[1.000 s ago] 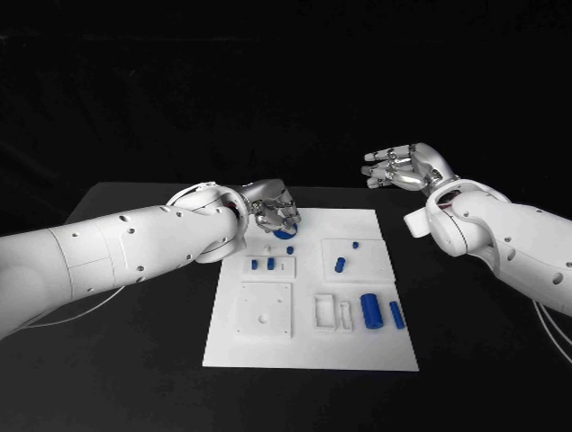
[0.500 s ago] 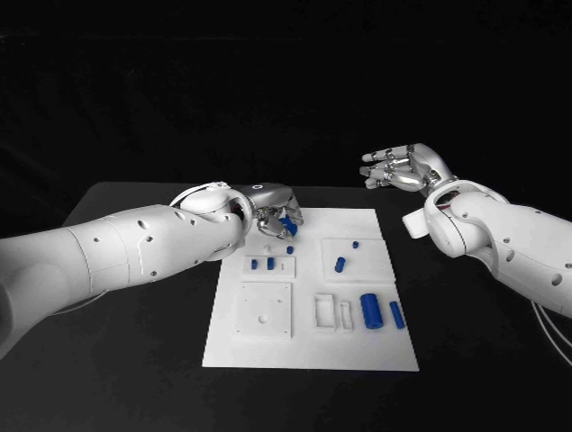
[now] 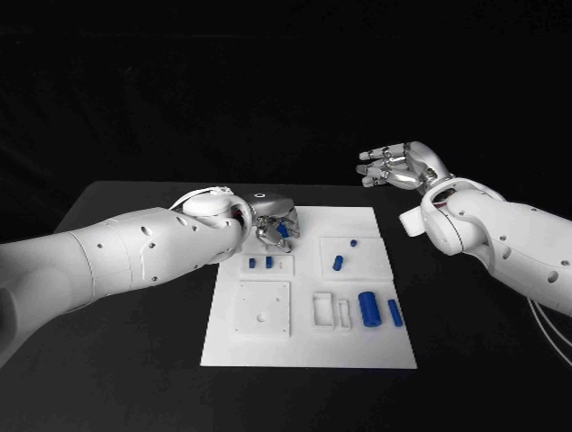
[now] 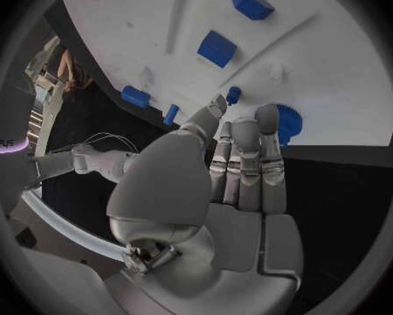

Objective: Assemble the parts on the task board

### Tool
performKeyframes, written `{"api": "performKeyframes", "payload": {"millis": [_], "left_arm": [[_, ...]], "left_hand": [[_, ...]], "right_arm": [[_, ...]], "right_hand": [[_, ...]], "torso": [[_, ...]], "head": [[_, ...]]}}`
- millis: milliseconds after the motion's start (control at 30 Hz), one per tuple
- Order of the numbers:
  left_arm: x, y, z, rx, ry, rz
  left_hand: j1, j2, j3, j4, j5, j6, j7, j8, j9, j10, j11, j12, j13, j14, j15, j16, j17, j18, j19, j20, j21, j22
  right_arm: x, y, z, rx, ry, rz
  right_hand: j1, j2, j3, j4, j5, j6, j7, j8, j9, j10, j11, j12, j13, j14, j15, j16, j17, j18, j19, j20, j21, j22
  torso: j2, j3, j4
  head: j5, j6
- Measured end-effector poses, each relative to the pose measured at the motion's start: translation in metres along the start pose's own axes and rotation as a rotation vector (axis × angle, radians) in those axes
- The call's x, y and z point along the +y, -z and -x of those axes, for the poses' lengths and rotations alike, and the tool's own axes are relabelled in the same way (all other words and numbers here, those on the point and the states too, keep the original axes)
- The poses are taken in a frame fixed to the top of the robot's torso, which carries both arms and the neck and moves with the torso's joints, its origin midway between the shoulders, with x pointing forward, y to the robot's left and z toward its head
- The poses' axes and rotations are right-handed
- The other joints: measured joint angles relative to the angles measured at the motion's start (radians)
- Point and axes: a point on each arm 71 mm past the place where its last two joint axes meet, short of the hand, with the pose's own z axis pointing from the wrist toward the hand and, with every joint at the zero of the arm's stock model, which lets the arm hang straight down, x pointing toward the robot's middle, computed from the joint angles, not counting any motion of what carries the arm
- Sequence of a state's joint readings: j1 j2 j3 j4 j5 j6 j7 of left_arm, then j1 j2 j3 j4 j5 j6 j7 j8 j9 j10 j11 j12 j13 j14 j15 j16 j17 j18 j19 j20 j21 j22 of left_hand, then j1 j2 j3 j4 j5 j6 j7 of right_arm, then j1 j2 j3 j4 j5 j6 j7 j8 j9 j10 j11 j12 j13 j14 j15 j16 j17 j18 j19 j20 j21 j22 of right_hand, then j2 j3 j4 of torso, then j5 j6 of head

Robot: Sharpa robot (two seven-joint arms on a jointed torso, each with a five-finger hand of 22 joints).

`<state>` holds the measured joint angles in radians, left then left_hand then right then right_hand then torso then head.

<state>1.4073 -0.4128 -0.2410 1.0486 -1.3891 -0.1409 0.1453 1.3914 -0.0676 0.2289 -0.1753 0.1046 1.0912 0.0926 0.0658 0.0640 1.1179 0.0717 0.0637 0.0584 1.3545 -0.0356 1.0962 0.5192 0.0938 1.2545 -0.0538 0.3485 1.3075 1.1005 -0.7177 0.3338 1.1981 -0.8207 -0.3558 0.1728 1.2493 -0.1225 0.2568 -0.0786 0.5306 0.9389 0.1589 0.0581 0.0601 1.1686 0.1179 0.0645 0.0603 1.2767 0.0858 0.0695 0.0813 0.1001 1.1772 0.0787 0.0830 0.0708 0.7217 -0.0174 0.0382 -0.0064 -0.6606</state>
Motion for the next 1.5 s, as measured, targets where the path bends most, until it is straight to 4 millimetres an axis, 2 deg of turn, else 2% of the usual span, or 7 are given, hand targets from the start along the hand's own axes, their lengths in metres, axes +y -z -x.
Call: {"api": "performKeyframes", "payload": {"millis": [200, 267, 500, 567, 767, 1500], "left_arm": [[0.000, 0.000, -0.002, 0.023, -0.002, -0.002], [0.000, 0.000, -0.003, 0.029, -0.002, -0.002], [0.001, 0.000, -0.004, 0.044, -0.003, 0.000], [0.002, -0.001, -0.004, 0.045, -0.004, 0.002], [0.002, -0.003, -0.006, 0.048, -0.003, 0.007], [0.007, -0.006, -0.012, 0.062, 0.002, 0.028]], "left_hand": [[-0.016, 0.001, 0.033, -0.009, 0.003, 0.004, 0.004, 0.000, 0.000, 0.036, -0.004, 0.000, 0.000, 0.000, 0.000, 0.007, 0.002, 0.000, 0.000, 0.000, 0.018, 0.000], [-0.021, -0.004, 0.043, -0.010, 0.003, 0.007, 0.001, 0.000, 0.000, 0.036, -0.004, 0.000, 0.000, 0.000, 0.000, 0.007, 0.002, 0.000, 0.000, 0.000, 0.025, 0.000], [-0.025, 0.000, 0.065, -0.009, 0.003, 0.014, 0.008, 0.000, 0.000, 0.042, -0.004, 0.000, 0.000, 0.003, 0.004, 0.007, 0.002, 0.000, 0.000, 0.000, 0.036, 0.000], [-0.032, 0.008, 0.072, -0.001, 0.003, 0.014, 0.008, 0.000, 0.000, 0.042, -0.004, 0.000, 0.000, 0.003, 0.004, 0.007, 0.002, 0.000, -0.004, 0.004, 0.040, 0.000], [-0.032, 0.008, 0.093, 0.000, 0.003, 0.014, 0.008, 0.000, 0.000, 0.042, -0.004, 0.000, 0.000, 0.003, 0.004, 0.007, 0.002, 0.000, -0.004, 0.004, 0.048, 0.000], [-0.024, 0.016, 0.105, 0.007, 0.003, 0.016, 0.010, 0.000, 0.000, 0.042, -0.004, 0.000, -0.002, 0.003, 0.004, 0.007, 0.002, 0.000, -0.007, 0.007, 0.059, 0.000]], "right_arm": [[0.000, 0.000, 0.000, 0.000, 0.000, 0.000], [0.000, 0.000, 0.000, 0.000, 0.000, 0.000], [0.000, 0.000, 0.000, 0.000, -0.001, 0.000], [0.000, 0.000, 0.000, 0.000, -0.001, 0.000], [0.000, 0.000, 0.000, 0.001, -0.001, 0.001], [0.001, 0.000, -0.001, 0.004, -0.003, 0.003]], "right_hand": [[0.000, 0.000, 0.000, 0.000, 0.000, 0.000, 0.000, 0.000, 0.000, 0.000, 0.000, 0.000, 0.000, 0.000, 0.000, 0.000, 0.000, 0.000, 0.000, 0.000, 0.000, 0.000], [0.000, 0.000, 0.000, 0.000, 0.000, 0.000, 0.000, 0.000, 0.000, 0.000, 0.000, 0.000, 0.000, 0.000, 0.000, 0.000, 0.000, 0.000, 0.000, 0.000, 0.000, 0.000], [0.000, 0.000, 0.000, 0.000, 0.000, 0.000, 0.000, 0.000, 0.000, 0.000, 0.000, 0.000, 0.000, 0.000, 0.000, 0.000, 0.000, 0.000, 0.000, 0.000, 0.000, 0.000], [0.000, 0.000, 0.000, 0.000, 0.000, 0.000, 0.000, 0.000, 0.000, 0.000, 0.000, 0.000, 0.000, 0.000, 0.000, 0.000, 0.000, 0.000, 0.000, 0.000, 0.000, 0.000], [0.000, 0.000, 0.000, 0.000, 0.000, 0.000, 0.000, 0.000, 0.000, 0.000, 0.000, 0.000, 0.000, 0.000, 0.000, 0.000, 0.000, 0.000, 0.000, 0.000, 0.000, 0.000], [0.000, 0.000, 0.000, 0.000, 0.000, 0.000, 0.000, 0.000, 0.000, 0.000, 0.000, 0.000, 0.000, 0.000, 0.000, 0.000, 0.000, 0.000, 0.000, 0.000, 0.000, 0.000]], "torso": [[-0.001, -0.0004, 0.0007], [-0.001, -0.0004, 0.0008], [-0.001, 0.0000, 0.0010], [-0.001, 0.0001, 0.0008], [-0.001, 0.0003, -0.0004], [-0.001, 0.0009, 0.0008]], "head": [[-0.002, -0.003], [-0.002, -0.004], [-0.003, -0.005], [-0.003, -0.005], [-0.003, -0.005], [-0.009, -0.010]]}}
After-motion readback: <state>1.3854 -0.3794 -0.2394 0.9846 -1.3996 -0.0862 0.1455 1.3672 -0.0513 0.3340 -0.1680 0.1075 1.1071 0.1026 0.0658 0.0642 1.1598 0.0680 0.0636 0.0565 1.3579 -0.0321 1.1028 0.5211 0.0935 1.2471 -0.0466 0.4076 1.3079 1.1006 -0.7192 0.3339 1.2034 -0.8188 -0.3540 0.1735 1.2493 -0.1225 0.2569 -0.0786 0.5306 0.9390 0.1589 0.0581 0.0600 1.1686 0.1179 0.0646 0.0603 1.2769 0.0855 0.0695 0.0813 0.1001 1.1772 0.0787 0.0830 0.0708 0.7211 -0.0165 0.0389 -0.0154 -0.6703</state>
